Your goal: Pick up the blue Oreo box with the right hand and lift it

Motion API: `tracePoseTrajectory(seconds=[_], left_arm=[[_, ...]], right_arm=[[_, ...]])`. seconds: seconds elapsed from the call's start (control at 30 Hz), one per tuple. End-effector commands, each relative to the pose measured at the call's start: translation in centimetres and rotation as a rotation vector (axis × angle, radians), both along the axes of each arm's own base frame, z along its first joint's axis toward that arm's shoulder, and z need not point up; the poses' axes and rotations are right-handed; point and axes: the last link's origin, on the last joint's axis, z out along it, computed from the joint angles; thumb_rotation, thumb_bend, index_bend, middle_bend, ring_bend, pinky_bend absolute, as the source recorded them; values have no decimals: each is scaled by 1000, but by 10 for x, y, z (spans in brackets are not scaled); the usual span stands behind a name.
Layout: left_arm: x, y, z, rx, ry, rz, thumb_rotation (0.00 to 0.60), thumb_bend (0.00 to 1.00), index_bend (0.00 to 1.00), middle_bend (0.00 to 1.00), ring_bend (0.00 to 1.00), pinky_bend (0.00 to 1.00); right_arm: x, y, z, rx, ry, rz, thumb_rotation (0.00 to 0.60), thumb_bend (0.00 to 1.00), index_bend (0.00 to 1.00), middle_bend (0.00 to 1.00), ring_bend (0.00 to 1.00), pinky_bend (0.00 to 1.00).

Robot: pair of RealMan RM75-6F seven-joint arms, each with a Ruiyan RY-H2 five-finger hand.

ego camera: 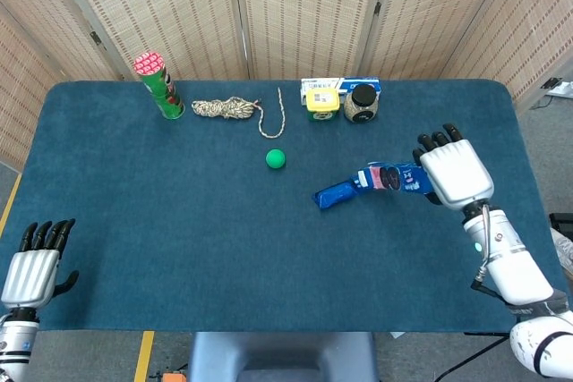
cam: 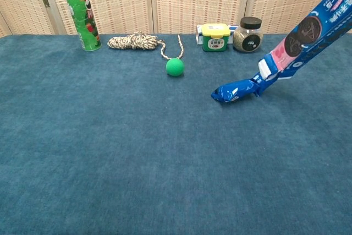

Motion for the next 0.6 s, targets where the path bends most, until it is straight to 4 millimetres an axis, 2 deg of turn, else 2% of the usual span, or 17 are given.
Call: tracePoseTrajectory(seconds=[0.03,0.2,0.33,0.47,0.6], left_arm=[[0,1,-1,-4,3,2,600,296,24,134,103,45],[0,2,-3,-12,6,7,600,296,24,134,103,46],[0,2,-5,-14,11,8,600,296,24,134,104,46],[0,3,-5,-14,13,10,600,296,24,134,104,46],[1,1,-4,-13,2,10,600,296,24,134,107,46]], right_arm=[[8,8,16,-36,-14,2,600,231,512,269,230,144],[13,20,33,-57,-45,1,600,231,512,269,226,144],[17,26,34,-23,-152,7,600,231,512,268,225,144],[13,26,18,50,-397,51,600,230,512,268,225,144],[-8,28,-16,98,-643,76,600,231,513,263,230,144]])
